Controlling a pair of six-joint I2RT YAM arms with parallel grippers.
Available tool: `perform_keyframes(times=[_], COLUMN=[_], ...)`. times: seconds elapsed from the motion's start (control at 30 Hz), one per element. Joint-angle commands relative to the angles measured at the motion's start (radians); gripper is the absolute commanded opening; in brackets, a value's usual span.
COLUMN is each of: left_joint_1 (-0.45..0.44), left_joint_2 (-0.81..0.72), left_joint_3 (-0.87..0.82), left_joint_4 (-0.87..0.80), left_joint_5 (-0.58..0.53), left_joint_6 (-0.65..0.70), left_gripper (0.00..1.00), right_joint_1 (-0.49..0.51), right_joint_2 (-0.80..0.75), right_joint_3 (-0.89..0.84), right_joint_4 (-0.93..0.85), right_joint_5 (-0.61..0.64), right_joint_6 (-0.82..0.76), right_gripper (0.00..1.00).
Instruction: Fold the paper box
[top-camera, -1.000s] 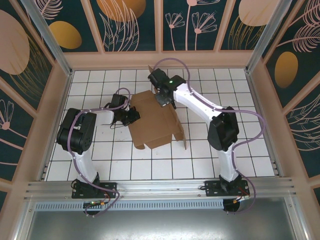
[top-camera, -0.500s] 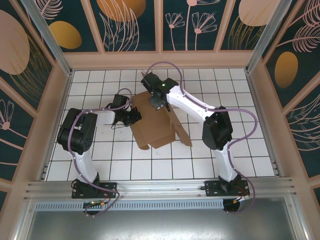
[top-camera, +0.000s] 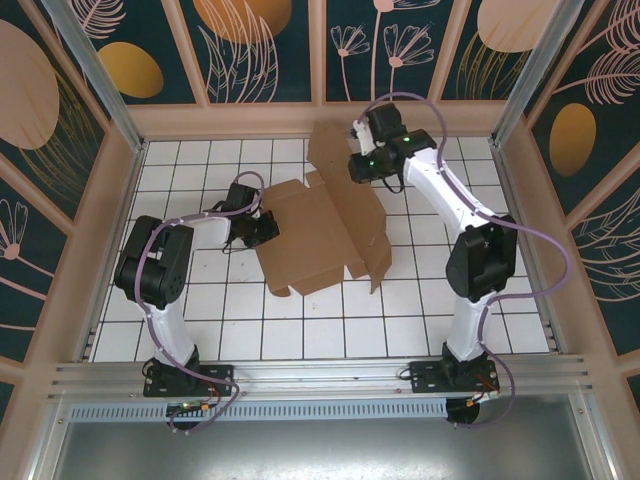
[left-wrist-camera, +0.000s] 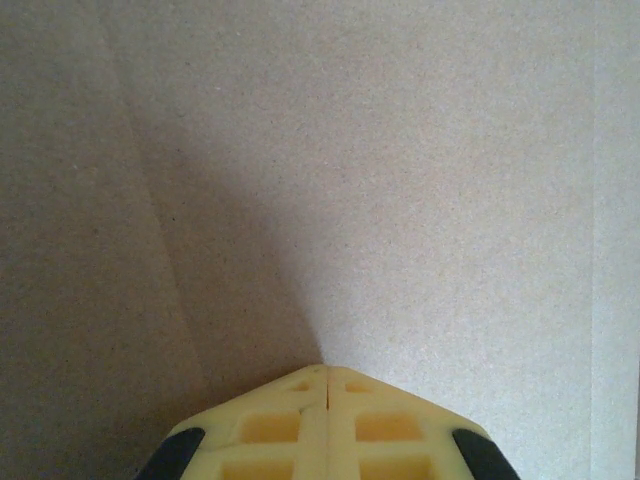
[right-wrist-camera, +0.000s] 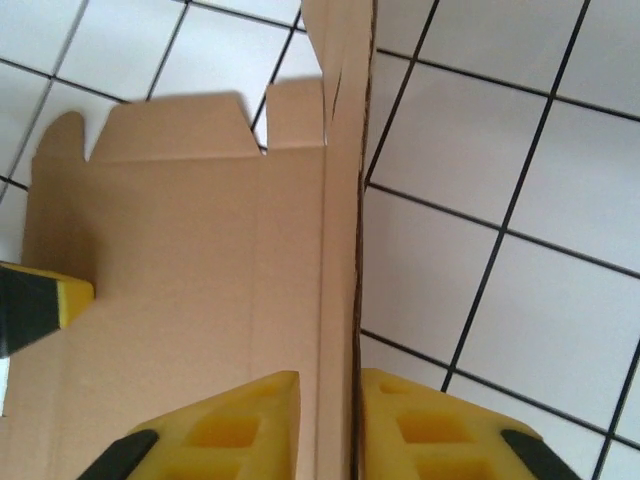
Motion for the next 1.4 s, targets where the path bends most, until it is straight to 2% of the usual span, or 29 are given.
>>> perform_keyframes(times=[0.0,0.1,0.27,0.33,0.6,0.73,0.83,0.97,1.1,1.2,1.27,1.37], left_joint_1=[0.006,0.008,0.007,0.008,0.008,0.009,0.008,0.009,0.012,0.014,0.015,0.015], left_joint_2=[-0.008,-0.011,-0.017,-0.021,-0.021,-0.021,-0.023,-0.029,-0.036,-0.057,-0.078,-0.1], left_joint_3=[0.024,0.024,0.022,0.023,0.027,0.026,0.025,0.022,0.02,0.015,0.008,-0.005], left_joint_4=[-0.059,-0.063,-0.065,-0.063,-0.054,-0.048,-0.047,-0.049,-0.051,-0.053,-0.052,-0.04], left_joint_5=[-0.054,-0.061,-0.061,-0.061,-0.049,-0.038,-0.033,-0.039,-0.038,-0.048,-0.052,-0.034], left_joint_6=[0.039,0.044,0.045,0.045,0.038,0.033,0.03,0.033,0.03,0.03,0.028,0.023], left_gripper=[0.0,0.0,0.0,0.0,0.0,0.0,0.0,0.0,0.0,0.0,0.0,0.0], right_joint_1=[-0.05,-0.06,-0.022,0.011,0.205,0.26,0.284,0.297,0.274,0.212,0.156,0.124], right_joint_2=[0.006,0.031,0.048,0.042,0.042,0.105,0.165,0.202,0.159,0.071,0.015,-0.045], right_joint_3=[-0.025,-0.033,-0.062,-0.077,-0.231,-0.274,-0.297,-0.303,-0.286,-0.31,-0.359,-0.455], right_joint_4=[0.047,0.055,0.067,0.079,0.267,0.358,0.406,0.419,0.382,0.383,0.407,0.502], right_joint_5=[-0.123,-0.095,0.031,0.129,0.805,0.992,1.072,1.079,0.958,0.732,0.527,0.39], right_joint_6=[-0.018,-0.027,-0.053,-0.075,-0.233,-0.309,-0.359,-0.363,-0.282,-0.181,-0.14,-0.152], right_gripper=[0.12,0.0,0.0,0.0,0.0,0.0,0.0,0.0,0.0,0.0,0.02,0.04])
